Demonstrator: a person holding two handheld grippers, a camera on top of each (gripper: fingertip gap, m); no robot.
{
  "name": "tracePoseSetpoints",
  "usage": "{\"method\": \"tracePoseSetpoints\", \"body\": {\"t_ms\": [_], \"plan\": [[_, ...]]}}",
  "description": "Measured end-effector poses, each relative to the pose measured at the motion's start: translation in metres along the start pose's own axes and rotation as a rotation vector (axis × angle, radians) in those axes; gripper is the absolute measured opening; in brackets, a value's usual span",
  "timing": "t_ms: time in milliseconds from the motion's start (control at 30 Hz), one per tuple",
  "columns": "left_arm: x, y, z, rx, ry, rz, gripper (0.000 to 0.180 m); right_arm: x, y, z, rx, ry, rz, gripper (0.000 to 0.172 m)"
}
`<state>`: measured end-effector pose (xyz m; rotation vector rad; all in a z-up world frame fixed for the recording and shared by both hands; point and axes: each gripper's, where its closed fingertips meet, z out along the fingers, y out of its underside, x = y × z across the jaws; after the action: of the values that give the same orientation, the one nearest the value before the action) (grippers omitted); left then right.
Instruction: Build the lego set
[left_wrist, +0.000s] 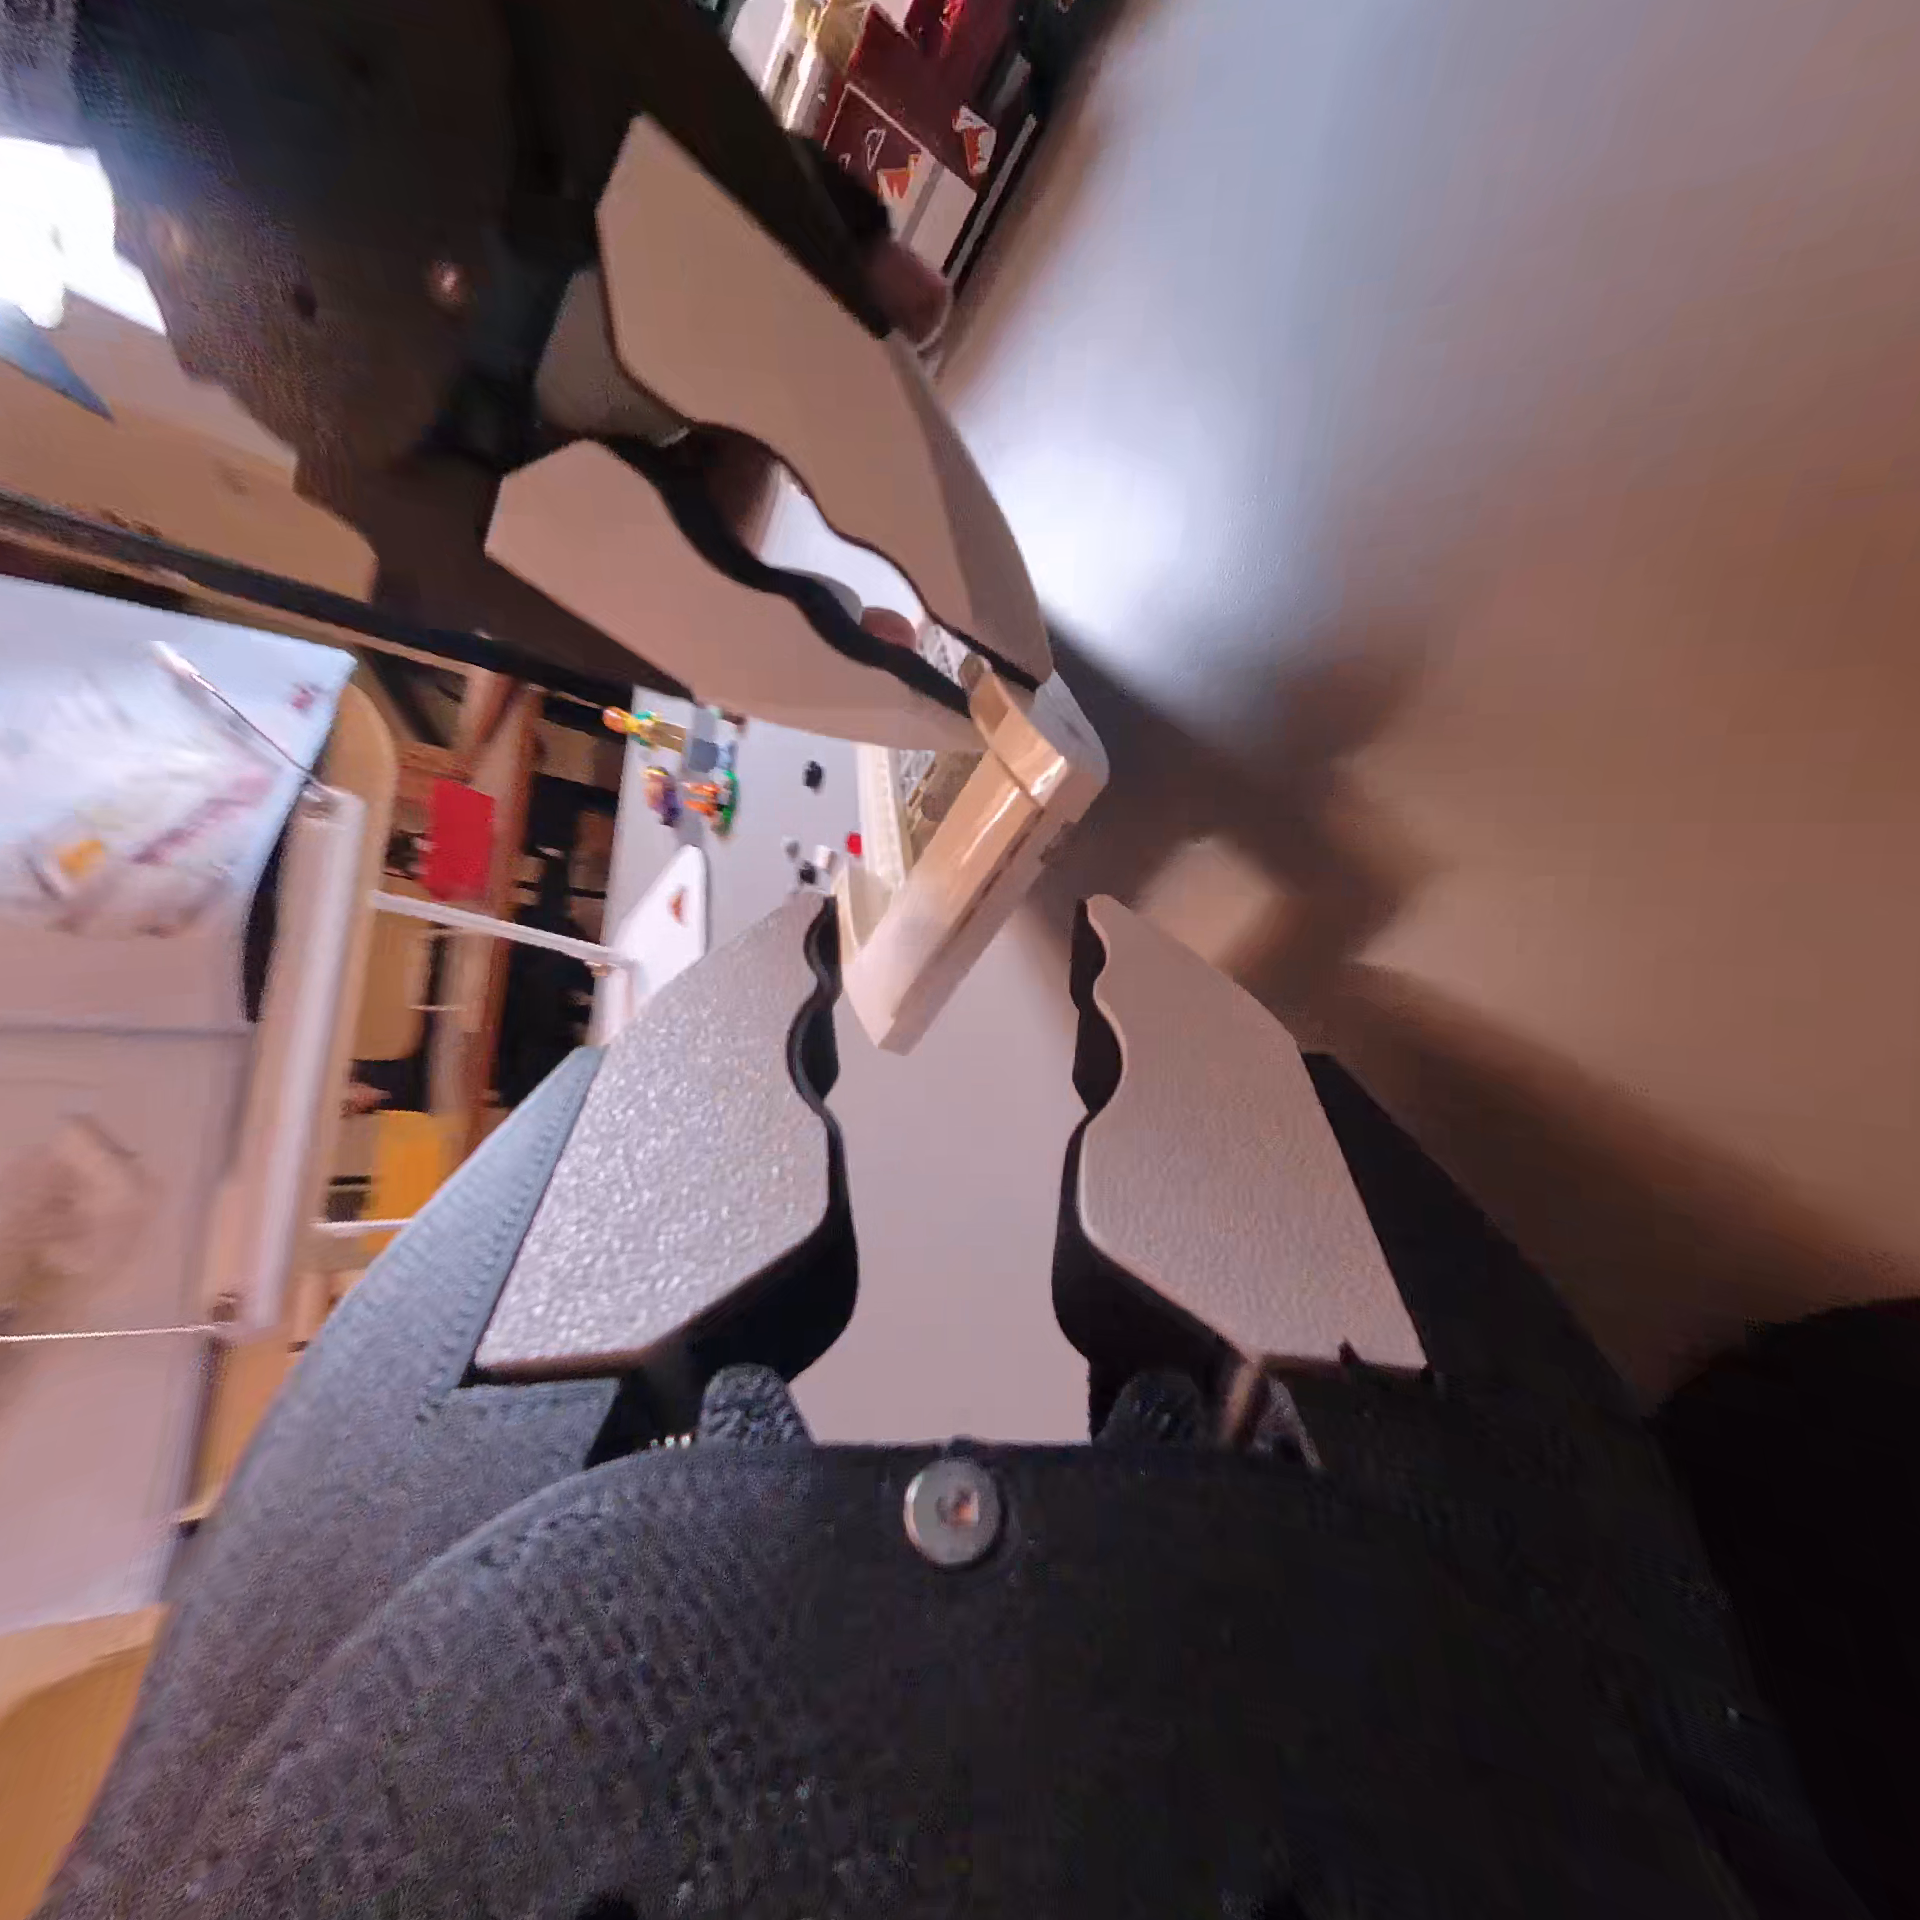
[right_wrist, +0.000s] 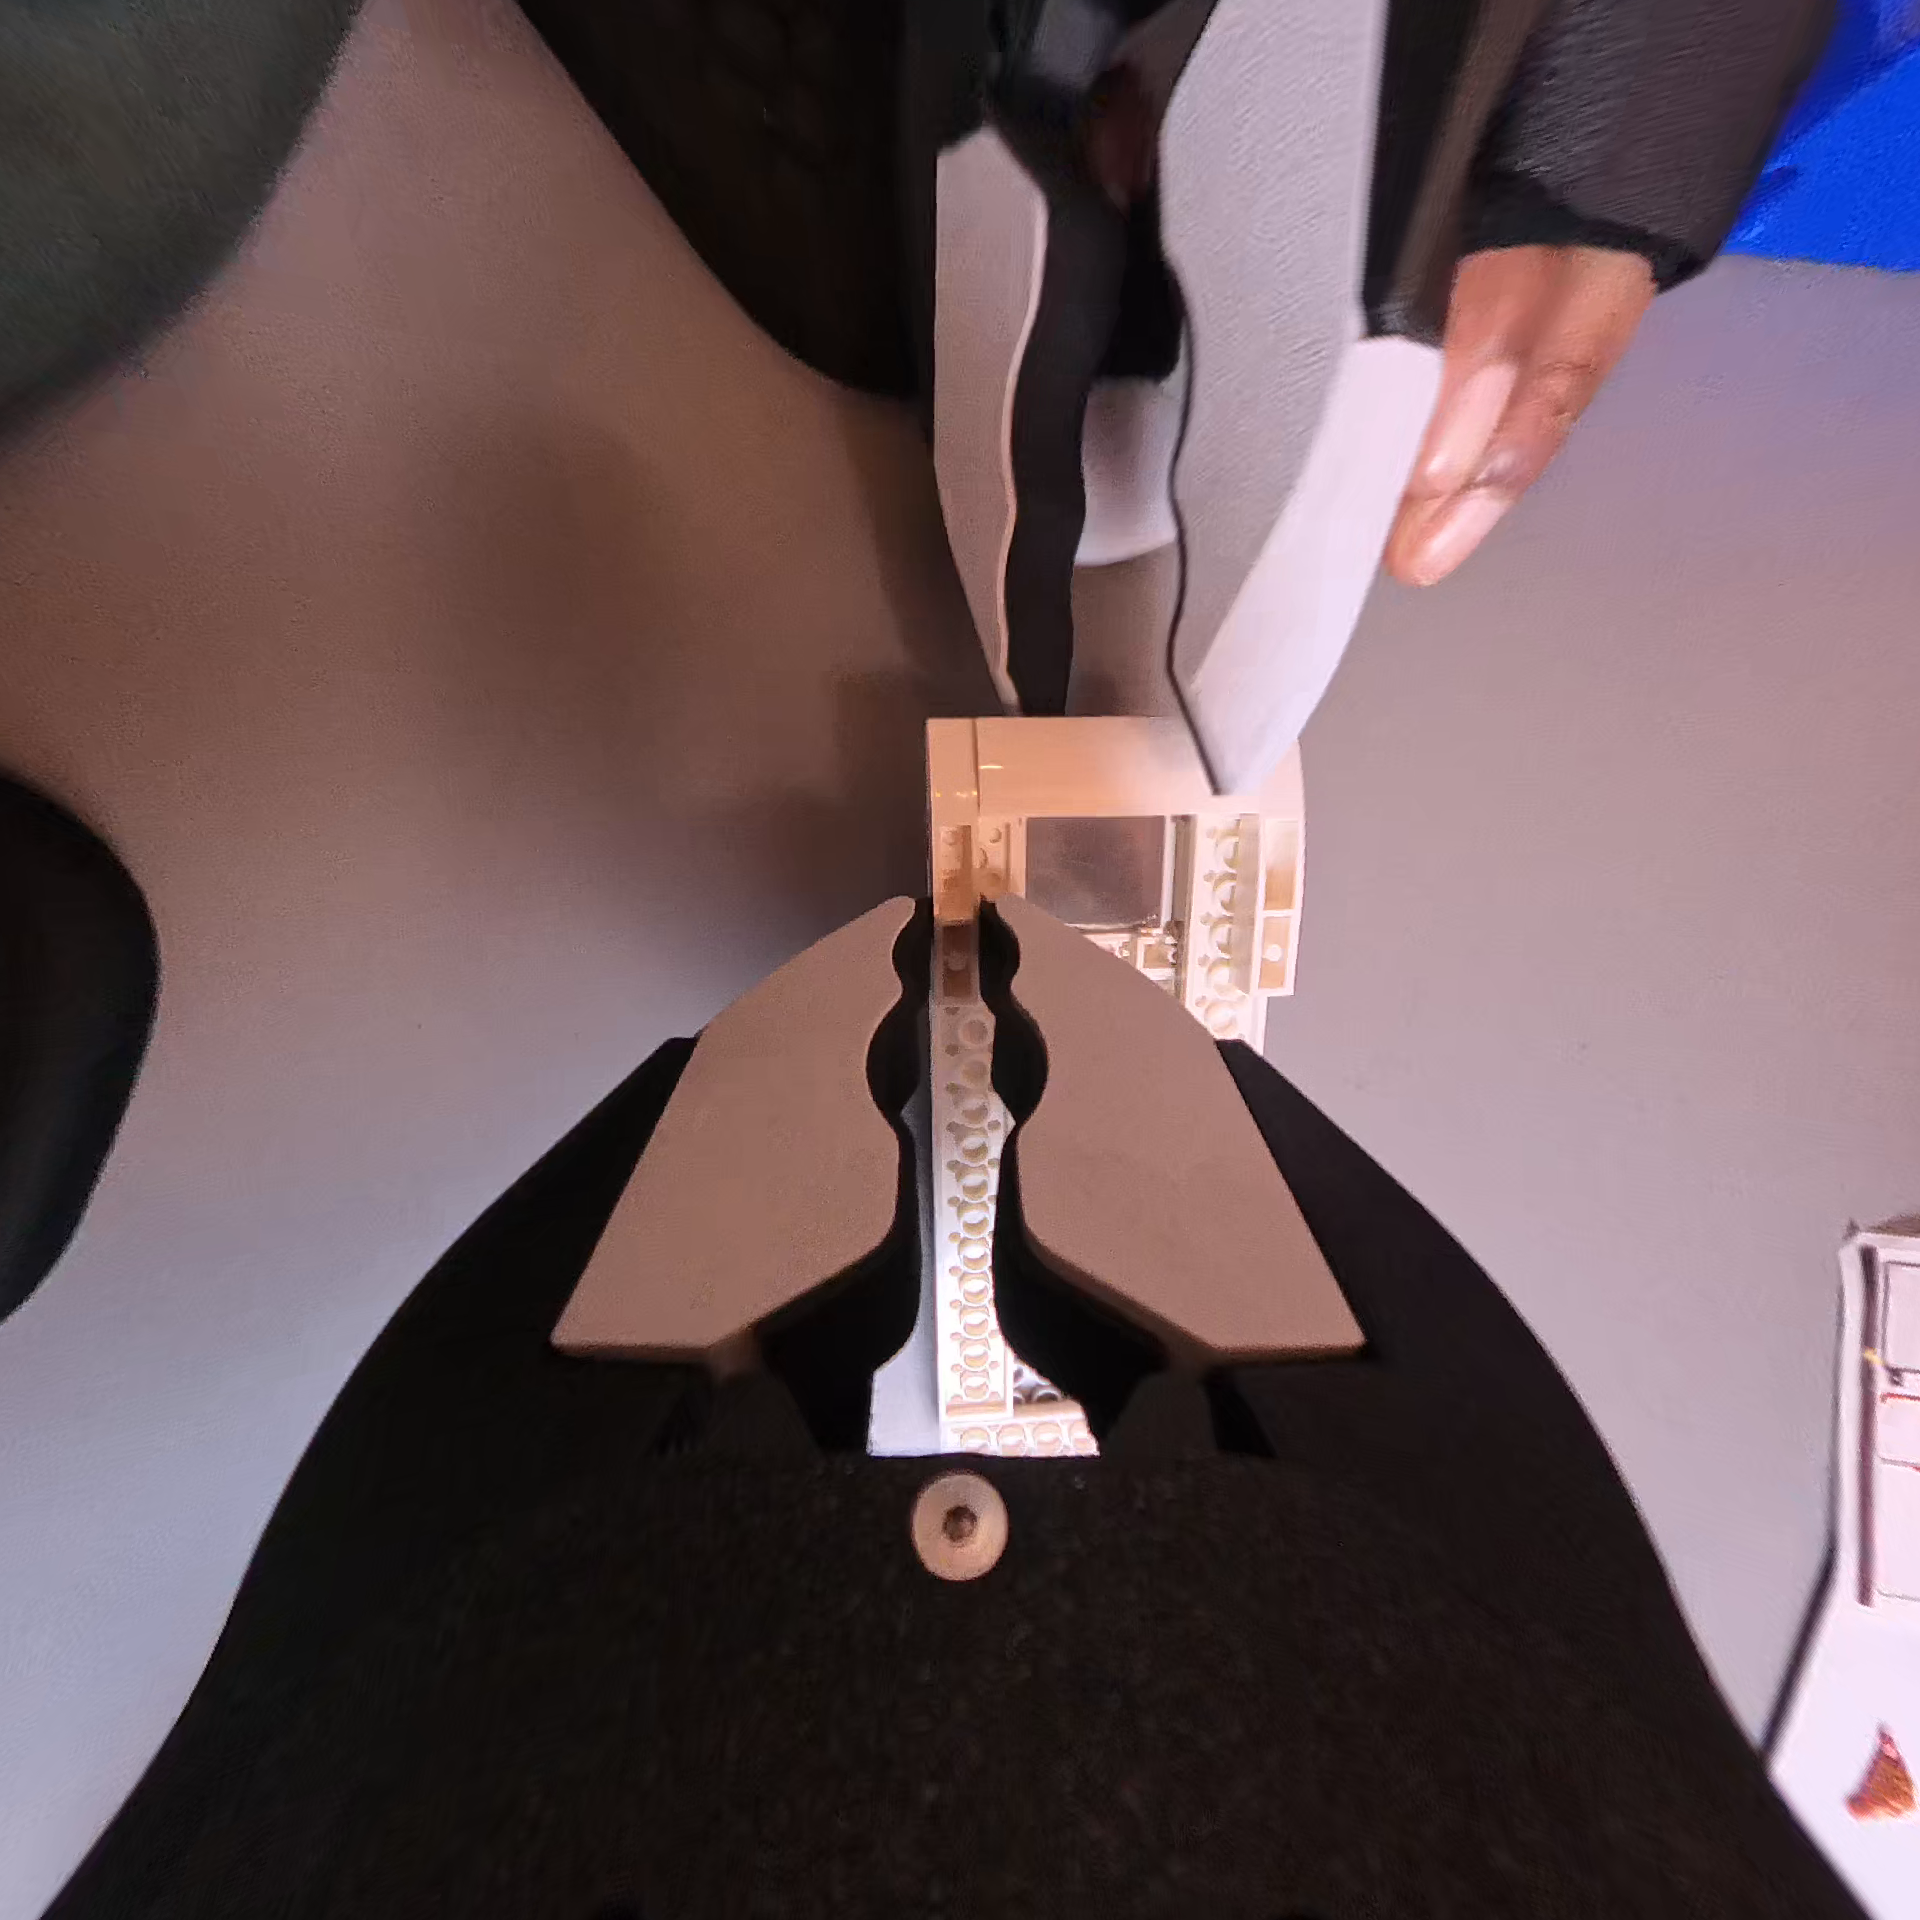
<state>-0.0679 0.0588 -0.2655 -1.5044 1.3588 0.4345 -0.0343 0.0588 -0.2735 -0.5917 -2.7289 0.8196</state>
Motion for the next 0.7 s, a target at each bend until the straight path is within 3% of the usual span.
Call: {"method": "tracePoseSetpoints", "body": {"t_ms": [67,167,233,700], "plan": [[-0.002,-0.002,0.000,-0.011,-0.054,0.095,0.043,-0.001,-0.006,-0.002,0.017,-0.017,0.017,0.008],[-0.004,-0.008,-0.002,0.013,-0.118,0.224,0.025,-0.002,-0.014,-0.004,0.043,-0.042,0.041,0.008],[-0.004,-0.010,-0.003,0.016,-0.144,0.274,0.023,-0.004,-0.018,-0.006,0.060,-0.065,0.066,0.008],[-0.005,-0.031,-0.019,0.061,-0.090,0.188,0.021,-0.019,-0.043,-0.023,0.225,-0.153,0.213,0.009]]}}
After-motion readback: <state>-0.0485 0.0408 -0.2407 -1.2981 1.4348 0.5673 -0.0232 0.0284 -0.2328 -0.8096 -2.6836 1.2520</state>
